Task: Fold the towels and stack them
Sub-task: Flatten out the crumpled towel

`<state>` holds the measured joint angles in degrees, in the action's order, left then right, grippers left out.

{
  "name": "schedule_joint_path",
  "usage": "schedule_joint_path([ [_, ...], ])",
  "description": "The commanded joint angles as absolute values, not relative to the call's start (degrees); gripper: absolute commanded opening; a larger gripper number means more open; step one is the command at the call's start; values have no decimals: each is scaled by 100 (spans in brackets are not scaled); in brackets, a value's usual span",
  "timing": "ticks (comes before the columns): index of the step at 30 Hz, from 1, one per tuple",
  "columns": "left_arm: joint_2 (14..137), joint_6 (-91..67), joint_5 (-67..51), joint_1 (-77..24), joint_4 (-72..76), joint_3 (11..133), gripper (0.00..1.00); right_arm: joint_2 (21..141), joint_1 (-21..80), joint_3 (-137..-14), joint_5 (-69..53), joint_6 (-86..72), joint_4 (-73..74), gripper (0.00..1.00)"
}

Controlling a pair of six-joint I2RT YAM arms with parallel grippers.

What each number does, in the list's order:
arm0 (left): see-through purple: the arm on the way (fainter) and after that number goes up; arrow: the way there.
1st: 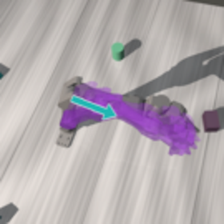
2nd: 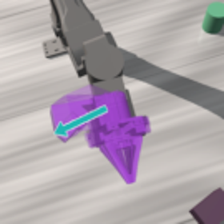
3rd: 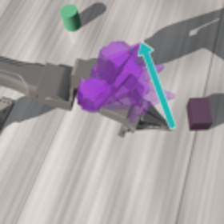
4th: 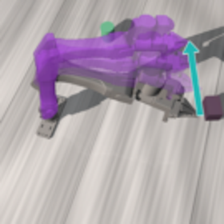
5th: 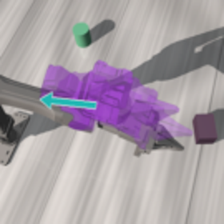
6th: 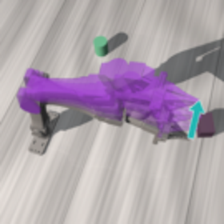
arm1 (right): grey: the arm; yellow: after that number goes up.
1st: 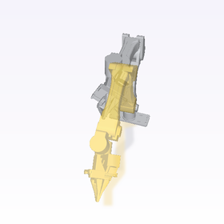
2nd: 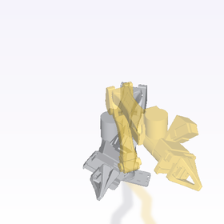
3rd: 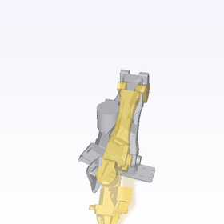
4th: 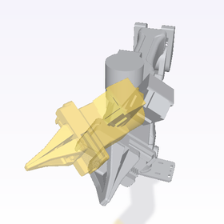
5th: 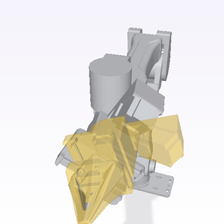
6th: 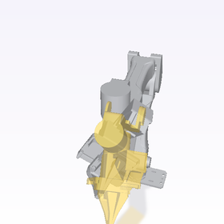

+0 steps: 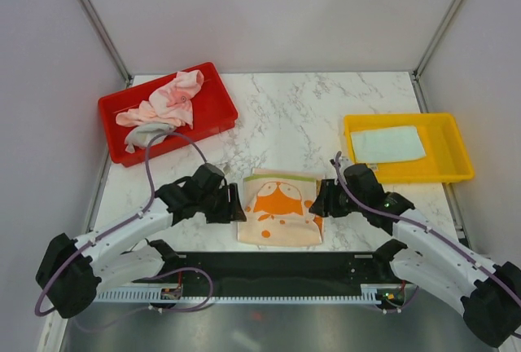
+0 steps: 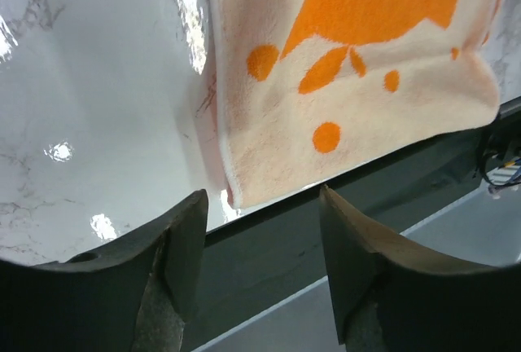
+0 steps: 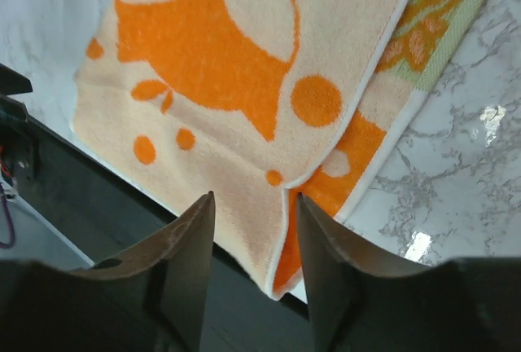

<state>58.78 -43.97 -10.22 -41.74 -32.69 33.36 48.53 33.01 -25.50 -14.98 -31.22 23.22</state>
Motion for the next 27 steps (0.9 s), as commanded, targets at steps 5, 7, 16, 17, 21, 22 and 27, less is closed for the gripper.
schedule_joint_path([
  [5, 6570, -4133, -20, -4087, -3331, 4840, 66, 5746, 3296, -3883, -38, -3472, 2417, 54],
  [7, 7038, -4017, 350, -3974, -3305, 5105, 64, 6368, 3296, -4042, 359, -3402, 2365, 50],
  [16, 8718, -3560, 211, -3183, -2497, 5485, 46, 7910, 3296, -4316, 508, -2848, 1486, 40],
  [17, 8780, -3499, 37, -3103, -2366, 5389, 46, 7962, 3278, -4333, 527, -2743, 1451, 40],
  [21, 9192, -3472, -298, -2953, -1891, 5309, 46, 8252, 3270, -4359, 554, -2611, 1266, 40],
  [22, 9246, -3498, -368, -2953, -1855, 5300, 46, 8314, 3261, -4385, 606, -2576, 1257, 41],
  [27, 9562, -3542, -316, -2953, -1758, 5317, 46, 8455, 3059, -4368, 493, -2470, 1196, 43],
])
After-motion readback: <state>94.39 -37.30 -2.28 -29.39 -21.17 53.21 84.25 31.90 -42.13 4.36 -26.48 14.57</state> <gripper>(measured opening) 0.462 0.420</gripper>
